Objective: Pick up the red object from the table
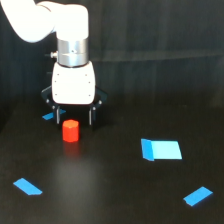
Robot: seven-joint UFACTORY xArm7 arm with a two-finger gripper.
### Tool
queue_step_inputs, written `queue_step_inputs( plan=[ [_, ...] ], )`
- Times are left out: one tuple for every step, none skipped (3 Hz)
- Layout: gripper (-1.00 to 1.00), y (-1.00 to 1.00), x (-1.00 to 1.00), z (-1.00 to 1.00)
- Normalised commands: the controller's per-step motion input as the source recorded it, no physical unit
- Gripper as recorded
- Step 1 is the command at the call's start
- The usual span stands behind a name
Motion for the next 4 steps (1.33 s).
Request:
queue_step_inputs(
  plan=[
    [1.00, -0.52, 0.07, -0.05],
    [0.81, -0.45, -0.08, -0.26],
    [-0.60, -0.19, -0.10, -0.30],
    [-1.00, 0.05, -0.14, -0.21]
  ],
)
